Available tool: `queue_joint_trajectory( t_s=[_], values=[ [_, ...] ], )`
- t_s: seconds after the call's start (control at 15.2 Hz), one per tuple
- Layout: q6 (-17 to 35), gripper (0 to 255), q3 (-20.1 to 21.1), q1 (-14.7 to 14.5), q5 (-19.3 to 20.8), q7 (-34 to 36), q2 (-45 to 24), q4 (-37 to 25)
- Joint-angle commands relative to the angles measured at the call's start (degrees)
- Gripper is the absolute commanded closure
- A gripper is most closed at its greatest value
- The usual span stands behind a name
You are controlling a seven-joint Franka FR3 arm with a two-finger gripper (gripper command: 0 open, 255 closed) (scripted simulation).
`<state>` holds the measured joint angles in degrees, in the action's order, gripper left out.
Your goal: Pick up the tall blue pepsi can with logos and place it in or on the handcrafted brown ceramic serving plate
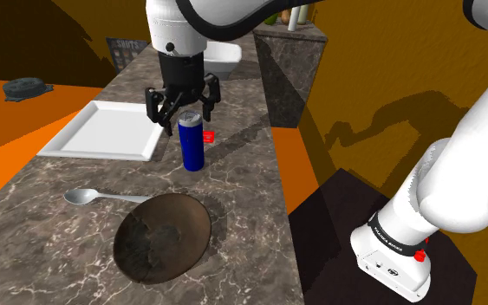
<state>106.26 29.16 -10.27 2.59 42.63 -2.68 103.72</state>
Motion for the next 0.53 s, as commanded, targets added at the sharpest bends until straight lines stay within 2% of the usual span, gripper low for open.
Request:
queue_joint_trajectory(
  t_s=[0.0,0.33,0.4,0.46],
  values=[
    [0.3,0,0.0,0.0,0.0,0.0,0.0,0.3],
    [0.3,0,0.0,0.0,0.0,0.0,0.0,0.3],
    [0.3,255,0.0,0.0,0.0,0.0,0.0,0.3],
    [0.3,255,0.0,0.0,0.0,0.0,0.0,0.3]
  ],
)
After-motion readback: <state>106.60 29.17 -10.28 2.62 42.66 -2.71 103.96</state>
